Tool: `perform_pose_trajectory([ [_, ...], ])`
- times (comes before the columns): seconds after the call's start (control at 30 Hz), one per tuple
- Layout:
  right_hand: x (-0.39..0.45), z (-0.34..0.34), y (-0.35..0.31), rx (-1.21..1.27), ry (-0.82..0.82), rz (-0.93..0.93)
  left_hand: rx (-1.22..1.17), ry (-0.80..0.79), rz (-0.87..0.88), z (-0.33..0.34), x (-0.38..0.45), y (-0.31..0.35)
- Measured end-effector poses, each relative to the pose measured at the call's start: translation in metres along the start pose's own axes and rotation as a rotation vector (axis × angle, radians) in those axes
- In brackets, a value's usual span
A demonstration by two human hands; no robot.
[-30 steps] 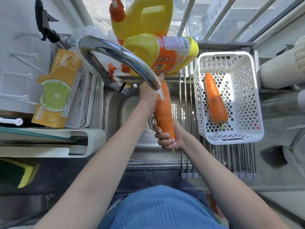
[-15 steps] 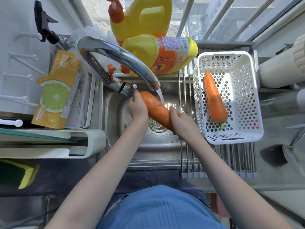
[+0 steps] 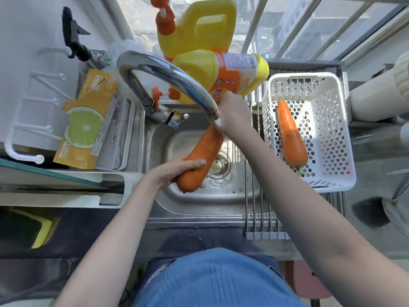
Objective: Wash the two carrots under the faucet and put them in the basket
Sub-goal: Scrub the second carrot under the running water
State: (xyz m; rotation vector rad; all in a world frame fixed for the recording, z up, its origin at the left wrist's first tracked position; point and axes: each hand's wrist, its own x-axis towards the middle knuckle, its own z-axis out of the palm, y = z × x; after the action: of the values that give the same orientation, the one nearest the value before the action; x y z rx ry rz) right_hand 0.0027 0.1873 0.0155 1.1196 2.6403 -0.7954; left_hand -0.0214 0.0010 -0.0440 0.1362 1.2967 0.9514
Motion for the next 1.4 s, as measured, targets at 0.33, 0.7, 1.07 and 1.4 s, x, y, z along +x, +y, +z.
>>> perform_pose_trajectory([
  [0.33,-0.022,0.012,-0.01,1.488,-0.338,0.429,-0.064,-0.057,0.092,0.019,0.003,0.008],
  [0.7,-0.029,0.045,-0.006,0.982,0.222,0.004,-0.112,0.428,0.23,0.054,0.017,0.005],
  [1.07,-0.008,0.051,0.0,1.002,0.206,0.485,-0.225,0.447,0.23,0.054,0.02,-0.005],
  [1.4,-0.03,0.051,0.02,1.399,-0.265,0.367,-0.069,0.445,0.201,0.052,0.019,0.001],
])
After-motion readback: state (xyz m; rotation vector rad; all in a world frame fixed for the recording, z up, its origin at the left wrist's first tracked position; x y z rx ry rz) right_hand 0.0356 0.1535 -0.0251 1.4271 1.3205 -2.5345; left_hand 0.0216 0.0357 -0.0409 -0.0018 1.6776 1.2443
